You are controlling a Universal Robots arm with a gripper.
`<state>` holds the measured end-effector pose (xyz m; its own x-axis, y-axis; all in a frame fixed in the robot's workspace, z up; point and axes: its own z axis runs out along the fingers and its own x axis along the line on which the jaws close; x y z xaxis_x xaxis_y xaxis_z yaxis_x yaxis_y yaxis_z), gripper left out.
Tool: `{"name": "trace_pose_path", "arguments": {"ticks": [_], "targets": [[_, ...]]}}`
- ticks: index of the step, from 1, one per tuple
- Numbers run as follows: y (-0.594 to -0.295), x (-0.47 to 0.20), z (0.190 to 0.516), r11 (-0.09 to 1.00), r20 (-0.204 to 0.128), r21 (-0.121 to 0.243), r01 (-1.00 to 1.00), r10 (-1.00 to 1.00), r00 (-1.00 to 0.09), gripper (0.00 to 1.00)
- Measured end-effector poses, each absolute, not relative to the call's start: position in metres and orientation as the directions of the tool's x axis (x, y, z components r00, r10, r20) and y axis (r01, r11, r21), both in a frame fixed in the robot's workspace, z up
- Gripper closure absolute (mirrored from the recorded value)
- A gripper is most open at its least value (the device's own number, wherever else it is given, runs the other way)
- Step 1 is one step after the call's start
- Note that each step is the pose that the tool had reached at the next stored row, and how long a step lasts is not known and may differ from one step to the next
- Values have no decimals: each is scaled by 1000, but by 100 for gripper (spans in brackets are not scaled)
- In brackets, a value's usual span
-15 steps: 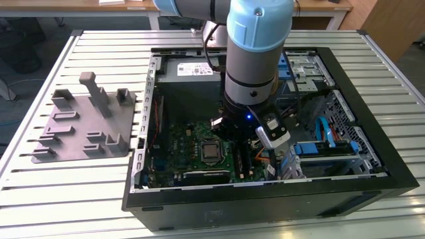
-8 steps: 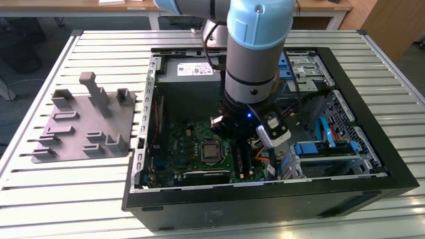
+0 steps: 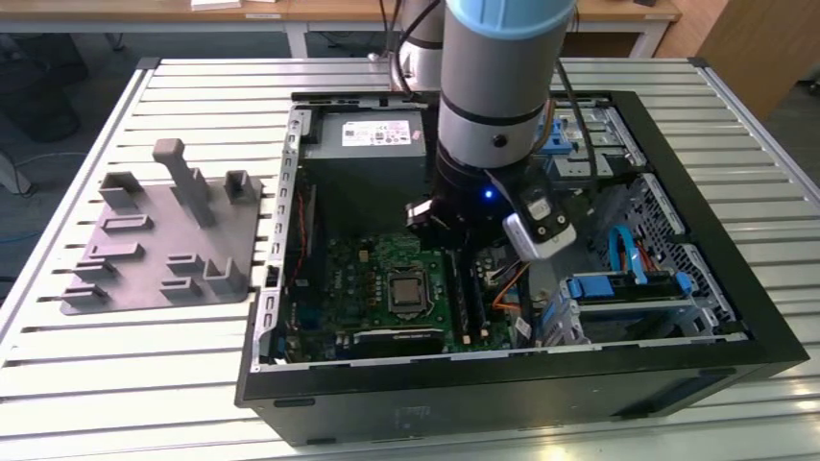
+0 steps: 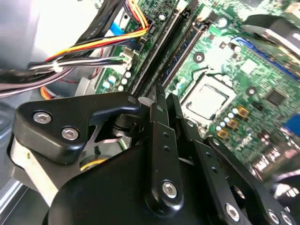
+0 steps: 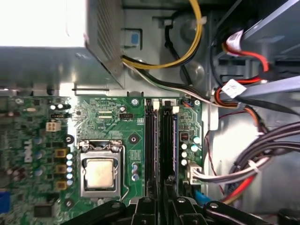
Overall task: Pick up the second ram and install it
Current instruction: 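Insert the second ram into the second slot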
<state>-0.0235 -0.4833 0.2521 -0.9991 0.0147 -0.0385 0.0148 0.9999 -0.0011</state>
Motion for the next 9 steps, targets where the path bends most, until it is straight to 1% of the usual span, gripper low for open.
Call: {"name": "trace_pose_path", "arguments": {"ticks": [2, 3, 4, 9], "targets": [[-483, -24, 258, 1000, -39, -1, 15, 15, -999, 80], [-483, -24, 260, 1000, -39, -1, 15, 15, -999, 87], [-483, -24, 261, 1000, -39, -1, 15, 15, -999, 90], [-483, -24, 262, 1000, -38, -1, 15, 15, -999, 90]]}}
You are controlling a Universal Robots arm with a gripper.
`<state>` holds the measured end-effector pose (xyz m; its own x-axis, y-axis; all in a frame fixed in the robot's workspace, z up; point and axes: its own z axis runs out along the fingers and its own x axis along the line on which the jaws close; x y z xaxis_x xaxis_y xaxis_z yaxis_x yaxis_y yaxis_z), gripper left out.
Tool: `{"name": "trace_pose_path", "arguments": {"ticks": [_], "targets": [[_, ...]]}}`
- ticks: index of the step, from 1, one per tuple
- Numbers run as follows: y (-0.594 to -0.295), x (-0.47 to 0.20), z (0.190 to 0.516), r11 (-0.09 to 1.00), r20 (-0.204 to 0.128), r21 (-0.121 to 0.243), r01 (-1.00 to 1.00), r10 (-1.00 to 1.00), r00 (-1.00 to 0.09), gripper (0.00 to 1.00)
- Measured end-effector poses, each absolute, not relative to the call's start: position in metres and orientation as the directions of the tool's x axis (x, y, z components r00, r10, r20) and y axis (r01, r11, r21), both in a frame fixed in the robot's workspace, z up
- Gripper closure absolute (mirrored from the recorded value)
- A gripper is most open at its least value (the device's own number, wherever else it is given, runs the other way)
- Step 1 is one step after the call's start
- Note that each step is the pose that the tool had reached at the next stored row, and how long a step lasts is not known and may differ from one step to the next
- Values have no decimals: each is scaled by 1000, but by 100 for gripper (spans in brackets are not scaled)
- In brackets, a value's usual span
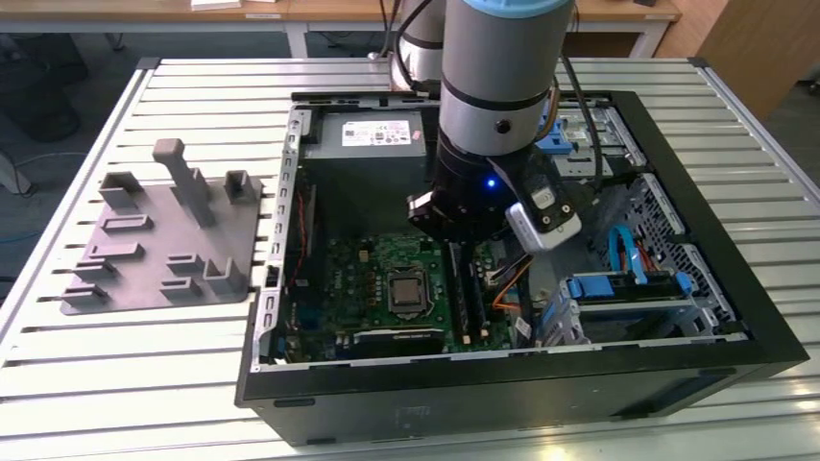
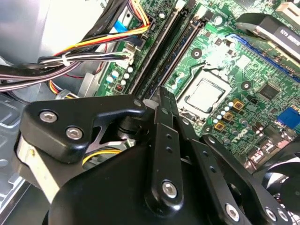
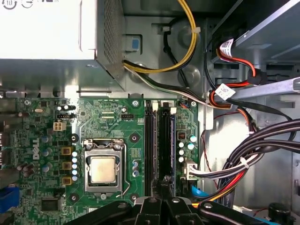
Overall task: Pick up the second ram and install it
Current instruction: 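Insert the second ram into the second slot, then press down the second ram until it locks into place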
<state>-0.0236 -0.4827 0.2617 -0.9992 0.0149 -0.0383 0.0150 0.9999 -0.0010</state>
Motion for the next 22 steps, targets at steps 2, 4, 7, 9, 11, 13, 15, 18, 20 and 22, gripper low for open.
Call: {"name": "trace_pose_path", "arguments": {"ticks": [2, 4, 7, 9, 11, 13, 15, 18, 20, 22], "targets": [[-483, -24, 262, 1000, -38, -1, 15, 15, -999, 90], [-483, -24, 262, 1000, -38, -1, 15, 15, -999, 90], [-483, -24, 262, 1000, -38, -1, 15, 15, -999, 90], [-483, -24, 262, 1000, -38, -1, 15, 15, -999, 90], [-483, -24, 262, 1000, -38, -1, 15, 15, -999, 90], [-480, -24, 259, 1000, -37, -1, 15, 15, -999, 90], [-474, -24, 256, 1000, -37, -1, 15, 15, -999, 90], [-463, -24, 250, 1000, -37, -1, 15, 15, -999, 90], [-455, -24, 247, 1000, -37, -1, 15, 15, -999, 90], [-446, -24, 243, 1000, -37, -1, 15, 15, -999, 90]]}}
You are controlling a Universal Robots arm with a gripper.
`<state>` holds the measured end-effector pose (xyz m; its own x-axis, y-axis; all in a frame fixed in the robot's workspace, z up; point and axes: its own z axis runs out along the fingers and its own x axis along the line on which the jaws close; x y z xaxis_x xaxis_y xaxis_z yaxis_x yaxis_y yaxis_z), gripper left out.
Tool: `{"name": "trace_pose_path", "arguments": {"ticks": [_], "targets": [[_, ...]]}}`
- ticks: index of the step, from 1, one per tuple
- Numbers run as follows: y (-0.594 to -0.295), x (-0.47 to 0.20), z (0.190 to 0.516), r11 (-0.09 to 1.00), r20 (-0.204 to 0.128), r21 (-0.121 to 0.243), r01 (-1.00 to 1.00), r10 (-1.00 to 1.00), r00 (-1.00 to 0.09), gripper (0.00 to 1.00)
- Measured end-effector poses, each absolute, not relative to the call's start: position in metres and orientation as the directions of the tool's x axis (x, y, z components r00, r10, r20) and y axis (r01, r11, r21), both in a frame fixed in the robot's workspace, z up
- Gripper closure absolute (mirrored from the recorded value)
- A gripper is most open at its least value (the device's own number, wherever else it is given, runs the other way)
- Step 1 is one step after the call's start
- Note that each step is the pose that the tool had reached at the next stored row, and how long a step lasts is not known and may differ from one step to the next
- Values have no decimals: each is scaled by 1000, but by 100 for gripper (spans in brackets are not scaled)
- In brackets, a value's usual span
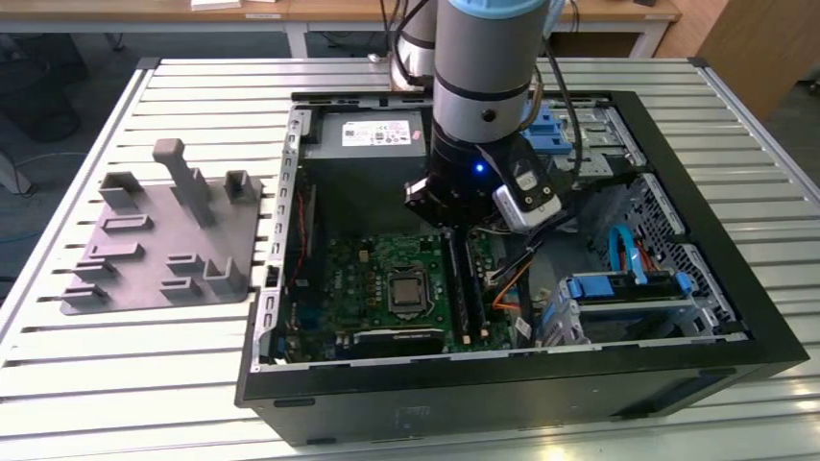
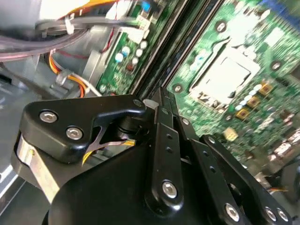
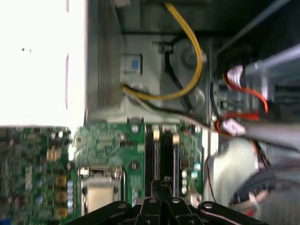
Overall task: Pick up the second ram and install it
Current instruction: 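Press down the second ram until it locks into place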
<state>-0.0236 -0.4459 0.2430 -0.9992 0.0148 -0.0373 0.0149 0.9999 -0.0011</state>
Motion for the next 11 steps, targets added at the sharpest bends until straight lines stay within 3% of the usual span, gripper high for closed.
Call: {"name": "trace_pose_path", "arguments": {"ticks": [11], "targets": [[-432, -24, 223, 1000, -37, -1, 15, 15, -999, 90]]}}
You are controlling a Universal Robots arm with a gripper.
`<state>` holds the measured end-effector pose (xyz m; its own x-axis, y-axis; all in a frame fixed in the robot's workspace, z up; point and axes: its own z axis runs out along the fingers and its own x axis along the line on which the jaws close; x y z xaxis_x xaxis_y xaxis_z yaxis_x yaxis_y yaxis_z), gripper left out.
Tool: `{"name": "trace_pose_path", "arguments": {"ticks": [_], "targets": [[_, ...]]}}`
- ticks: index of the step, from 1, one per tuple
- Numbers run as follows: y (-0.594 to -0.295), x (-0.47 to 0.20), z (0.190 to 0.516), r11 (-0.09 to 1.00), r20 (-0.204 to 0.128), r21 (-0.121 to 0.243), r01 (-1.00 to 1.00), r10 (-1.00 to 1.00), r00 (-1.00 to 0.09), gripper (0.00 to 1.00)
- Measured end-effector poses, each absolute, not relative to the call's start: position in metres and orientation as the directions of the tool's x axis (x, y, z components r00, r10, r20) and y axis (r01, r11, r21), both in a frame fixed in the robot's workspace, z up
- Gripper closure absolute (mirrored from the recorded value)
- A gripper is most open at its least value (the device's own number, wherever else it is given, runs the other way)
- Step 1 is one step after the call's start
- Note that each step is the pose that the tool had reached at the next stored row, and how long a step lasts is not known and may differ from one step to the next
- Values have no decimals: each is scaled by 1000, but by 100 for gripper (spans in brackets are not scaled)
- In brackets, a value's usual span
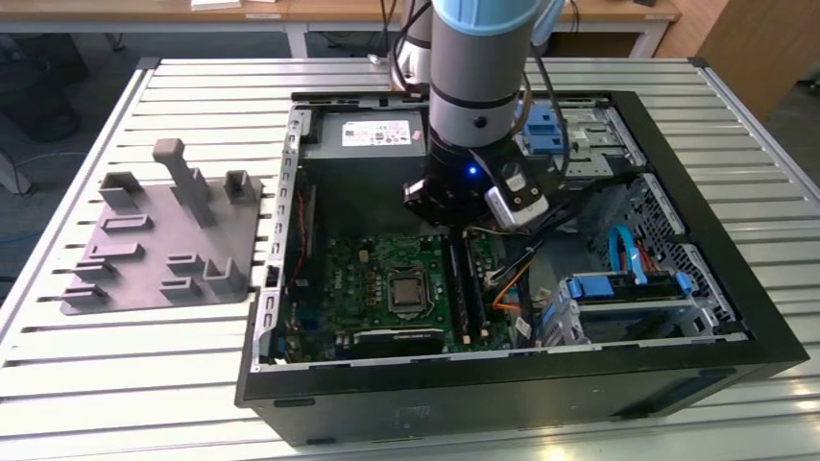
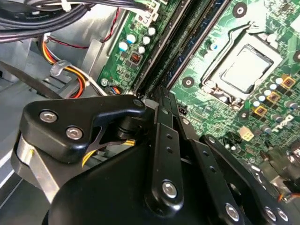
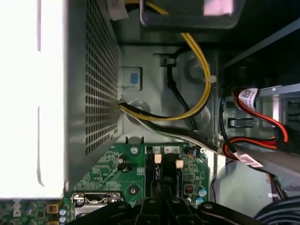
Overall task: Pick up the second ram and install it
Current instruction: 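Press down the second ram until it locks into place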
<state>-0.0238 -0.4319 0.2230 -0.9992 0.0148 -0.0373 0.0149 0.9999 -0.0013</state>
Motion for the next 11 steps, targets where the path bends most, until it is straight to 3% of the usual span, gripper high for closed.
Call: {"name": "trace_pose_path", "arguments": {"ticks": [11], "targets": [[-432, -24, 227, 1000, -39, -4, 15, 15, -999, 90]]}}
